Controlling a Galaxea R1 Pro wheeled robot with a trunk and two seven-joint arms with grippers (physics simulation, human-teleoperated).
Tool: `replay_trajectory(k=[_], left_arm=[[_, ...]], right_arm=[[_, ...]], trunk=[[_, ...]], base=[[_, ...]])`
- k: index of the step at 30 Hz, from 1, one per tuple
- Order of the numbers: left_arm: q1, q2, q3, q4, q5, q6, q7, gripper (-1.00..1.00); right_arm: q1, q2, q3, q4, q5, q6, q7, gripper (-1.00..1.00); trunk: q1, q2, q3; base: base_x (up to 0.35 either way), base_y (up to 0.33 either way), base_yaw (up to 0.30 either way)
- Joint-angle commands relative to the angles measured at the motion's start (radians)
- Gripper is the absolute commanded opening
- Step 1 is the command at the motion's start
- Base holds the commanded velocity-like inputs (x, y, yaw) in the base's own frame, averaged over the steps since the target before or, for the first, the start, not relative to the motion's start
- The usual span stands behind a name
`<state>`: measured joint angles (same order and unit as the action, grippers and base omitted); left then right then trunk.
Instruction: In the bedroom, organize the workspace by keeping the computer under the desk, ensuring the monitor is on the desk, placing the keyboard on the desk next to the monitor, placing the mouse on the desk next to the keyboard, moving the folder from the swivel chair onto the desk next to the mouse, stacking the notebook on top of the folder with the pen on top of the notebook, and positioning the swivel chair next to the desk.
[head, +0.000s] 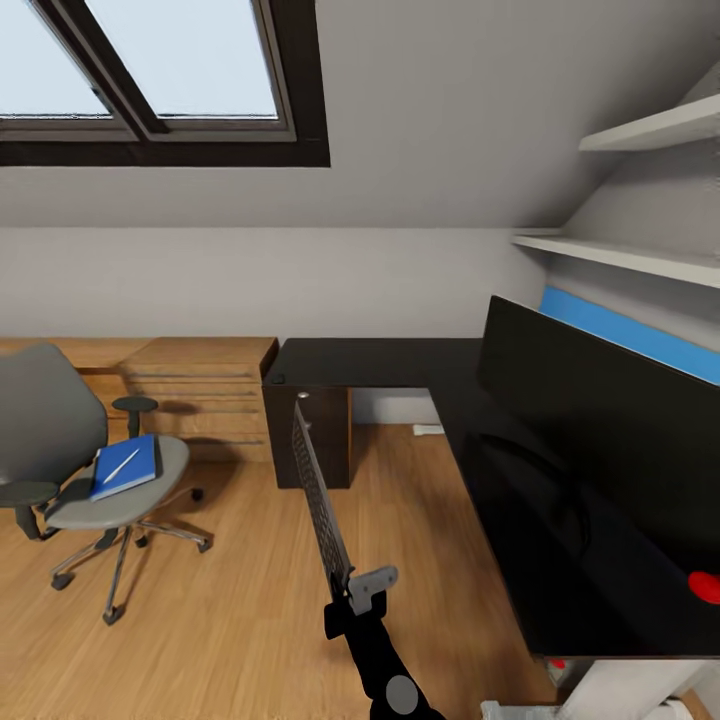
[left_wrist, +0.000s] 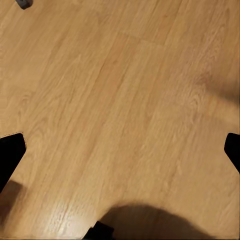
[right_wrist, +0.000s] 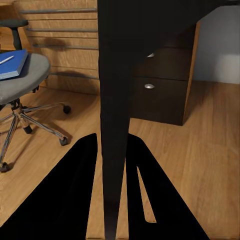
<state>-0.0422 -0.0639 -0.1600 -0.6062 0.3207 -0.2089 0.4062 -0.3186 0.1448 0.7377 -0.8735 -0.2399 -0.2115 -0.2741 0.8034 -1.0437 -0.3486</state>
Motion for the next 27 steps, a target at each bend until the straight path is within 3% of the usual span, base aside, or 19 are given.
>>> replay_trajectory(k=[1, 12, 15, 18, 20, 21, 22, 24, 27], left_arm=[[-0.001, 0.001, -0.007, 0.000, 0.011, -0.006, 0.006, 1.00], [-0.001, 0.001, -0.007, 0.000, 0.011, -0.004, 0.007, 1.00], [-0.001, 0.001, -0.008, 0.000, 0.011, -0.004, 0.007, 1.00], [-0.001, 0.001, -0.008, 0.000, 0.011, -0.004, 0.006, 1.00], [-0.001, 0.001, -0.008, 0.000, 0.011, -0.004, 0.006, 1.00], [-0.001, 0.001, -0.009, 0.000, 0.009, -0.005, 0.006, 1.00], [-0.001, 0.001, -0.009, 0.000, 0.009, -0.005, 0.006, 1.00], [-0.001, 0.001, -0.009, 0.000, 0.009, -0.006, 0.006, 1.00], [-0.001, 0.001, -0.009, 0.000, 0.009, -0.006, 0.006, 1.00]], right_arm=[[-0.002, -0.001, 0.005, 0.001, -0.012, -0.006, -0.004, -1.00], [-0.001, -0.002, 0.004, -0.011, -0.011, -0.015, -0.005, -1.00], [0.003, -0.009, 0.002, -0.066, -0.013, -0.046, -0.008, -1.00], [0.009, -0.036, 0.002, -0.156, -0.029, -0.060, -0.010, -1.00], [0.015, -0.057, 0.002, -0.202, -0.065, -0.063, -0.011, -1.00], [0.020, -0.094, 0.002, -0.265, -0.177, -0.064, -0.010, -1.00], [0.021, -0.109, 0.002, -0.285, -0.223, -0.064, -0.009, -1.00], [0.022, -0.130, 0.002, -0.310, -0.281, -0.065, -0.008, -1.00], [0.022, -0.152, 0.002, -0.335, -0.329, -0.066, -0.007, -1.00]], trunk=[[-0.004, 0.006, 0.002], [-0.047, 0.083, 0.037], [-0.058, 0.104, 0.046], [-0.070, 0.125, 0.055], [-0.070, 0.125, 0.055], [-0.070, 0.125, 0.055], [-0.070, 0.125, 0.055], [-0.070, 0.125, 0.055], [-0.070, 0.125, 0.055]], base=[[-0.222, 0.000, 0.000], [-0.028, 0.000, 0.000], [0.000, 0.000, 0.000], [0.000, 0.000, 0.000], [0.000, 0.000, 0.000], [0.000, 0.000, 0.000], [0.000, 0.000, 0.000], [0.000, 0.000, 0.000], [0.000, 0.000, 0.000]])
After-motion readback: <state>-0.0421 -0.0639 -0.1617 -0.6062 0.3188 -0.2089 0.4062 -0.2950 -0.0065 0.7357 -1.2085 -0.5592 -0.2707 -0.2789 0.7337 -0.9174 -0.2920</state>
